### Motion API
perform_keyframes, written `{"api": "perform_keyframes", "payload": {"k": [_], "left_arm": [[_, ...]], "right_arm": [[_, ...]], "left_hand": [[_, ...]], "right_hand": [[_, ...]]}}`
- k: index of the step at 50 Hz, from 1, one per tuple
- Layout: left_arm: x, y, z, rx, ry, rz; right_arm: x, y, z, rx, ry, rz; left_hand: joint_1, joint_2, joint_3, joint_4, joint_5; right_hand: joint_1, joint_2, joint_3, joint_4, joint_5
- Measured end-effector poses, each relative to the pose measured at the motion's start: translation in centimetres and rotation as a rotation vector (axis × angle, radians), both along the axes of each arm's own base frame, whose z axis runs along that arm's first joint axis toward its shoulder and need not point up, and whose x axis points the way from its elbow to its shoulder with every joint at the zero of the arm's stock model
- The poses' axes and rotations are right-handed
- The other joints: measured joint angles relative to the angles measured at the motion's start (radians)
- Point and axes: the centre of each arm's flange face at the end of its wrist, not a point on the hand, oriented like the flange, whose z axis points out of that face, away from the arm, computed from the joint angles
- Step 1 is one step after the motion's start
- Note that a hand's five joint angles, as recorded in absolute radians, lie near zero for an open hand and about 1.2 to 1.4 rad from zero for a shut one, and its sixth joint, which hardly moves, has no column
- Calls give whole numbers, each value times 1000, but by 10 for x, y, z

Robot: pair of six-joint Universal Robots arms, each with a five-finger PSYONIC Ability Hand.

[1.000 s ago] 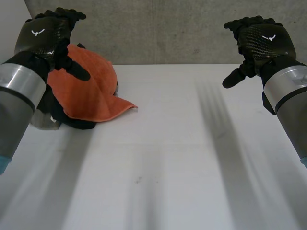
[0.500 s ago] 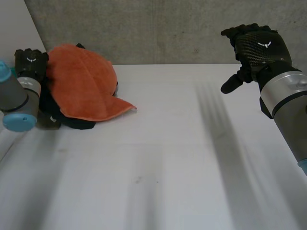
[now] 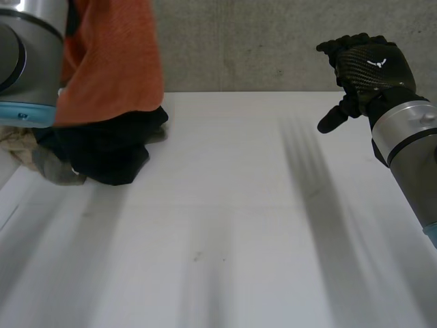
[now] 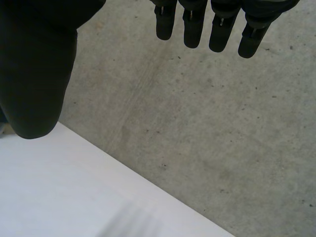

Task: Fold the laundry.

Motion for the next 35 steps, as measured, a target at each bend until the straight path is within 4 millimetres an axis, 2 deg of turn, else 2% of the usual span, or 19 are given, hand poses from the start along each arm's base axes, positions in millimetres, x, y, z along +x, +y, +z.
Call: {"api": "perform_keyframes", "payload": {"k": [4,8,10,12,17,19,23,27,28,30,31,32,35], "left_arm": [[-29,33,6,18,58,-164],[-59,48,-22,112,47,-272],[-78,54,-50,193,14,-318],[-97,60,-88,296,-37,-353],[-123,72,-174,531,-178,-390],[-130,80,-206,624,-240,-401],[-135,96,-239,738,-322,-416],[-132,103,-233,753,-335,-418],[-127,102,-221,740,-326,-411],[-123,101,-213,728,-319,-403],[-115,99,-200,706,-310,-386],[-115,99,-200,706,-310,-386],[-101,93,-183,663,-323,-343]], "right_arm": [[-4,-2,5,-14,-7,-15],[-14,-8,10,-28,-14,-46],[-20,-13,12,-35,-16,-68],[-28,-18,14,-41,-18,-94],[-40,-28,15,-40,-15,-135],[-44,-31,12,-29,-9,-149],[-47,-38,-5,37,25,-161],[-45,-40,-24,120,83,-151],[-43,-39,-33,165,120,-136],[-42,-37,-40,201,148,-121],[-41,-35,-44,227,168,-108],[-41,-35,-44,227,168,-108],[-38,-25,-58,327,223,-52]], "left_hand": [[0,0,0,0,0],[0,0,0,0,0],[0,0,0,0,0],[0,0,0,0,0],[-7,-18,-13,-14,-7],[-279,-340,-316,-326,-271],[-668,-728,-717,-737,-680],[-745,-839,-835,-854,-800],[-774,-868,-866,-883,-832],[-780,-873,-871,-887,-838],[-781,-876,-872,-888,-839],[-781,-876,-872,-888,-839],[-781,-876,-872,-888,-839]], "right_hand": [[0,0,0,0,0],[0,0,0,0,0],[0,0,0,0,0],[0,0,0,0,0],[0,0,0,0,0],[0,0,0,0,0],[0,0,0,0,0],[0,0,0,0,0],[0,0,0,0,0],[0,0,0,0,-1],[0,0,0,0,0],[0,0,0,0,0],[0,0,0,0,0]]}}
